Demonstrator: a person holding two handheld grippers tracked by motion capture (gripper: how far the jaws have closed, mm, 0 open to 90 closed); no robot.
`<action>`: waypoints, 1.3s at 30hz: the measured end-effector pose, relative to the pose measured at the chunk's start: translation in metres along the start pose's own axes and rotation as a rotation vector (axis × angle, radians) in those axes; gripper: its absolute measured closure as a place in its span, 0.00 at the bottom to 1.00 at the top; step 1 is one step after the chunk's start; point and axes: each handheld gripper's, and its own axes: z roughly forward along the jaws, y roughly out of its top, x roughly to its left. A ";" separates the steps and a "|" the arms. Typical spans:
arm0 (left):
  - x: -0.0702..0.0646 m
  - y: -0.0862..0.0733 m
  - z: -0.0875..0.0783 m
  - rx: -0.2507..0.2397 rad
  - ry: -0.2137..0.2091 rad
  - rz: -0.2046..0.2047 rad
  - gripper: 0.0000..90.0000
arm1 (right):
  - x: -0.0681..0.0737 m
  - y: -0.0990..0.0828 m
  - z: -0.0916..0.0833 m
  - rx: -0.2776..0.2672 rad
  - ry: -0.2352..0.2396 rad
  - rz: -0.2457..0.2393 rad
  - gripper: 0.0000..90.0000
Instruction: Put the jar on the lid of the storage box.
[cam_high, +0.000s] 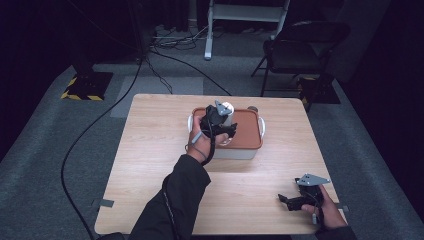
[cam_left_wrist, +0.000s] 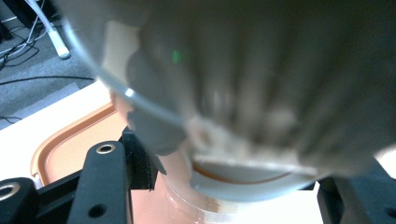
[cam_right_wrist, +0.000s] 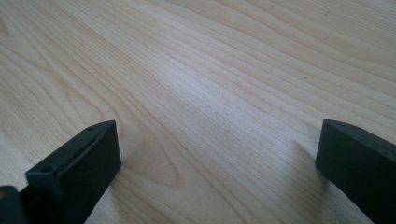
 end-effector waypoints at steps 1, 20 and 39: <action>0.000 0.000 0.001 -0.001 0.001 -0.003 0.46 | 0.000 0.000 0.000 0.000 0.000 0.000 0.00; 0.009 0.000 0.018 0.023 -0.010 -0.030 0.46 | 0.000 0.000 0.000 0.000 0.001 0.000 0.00; 0.014 -0.007 0.029 0.020 0.000 -0.061 0.46 | 0.000 0.000 0.000 -0.001 0.003 -0.008 0.00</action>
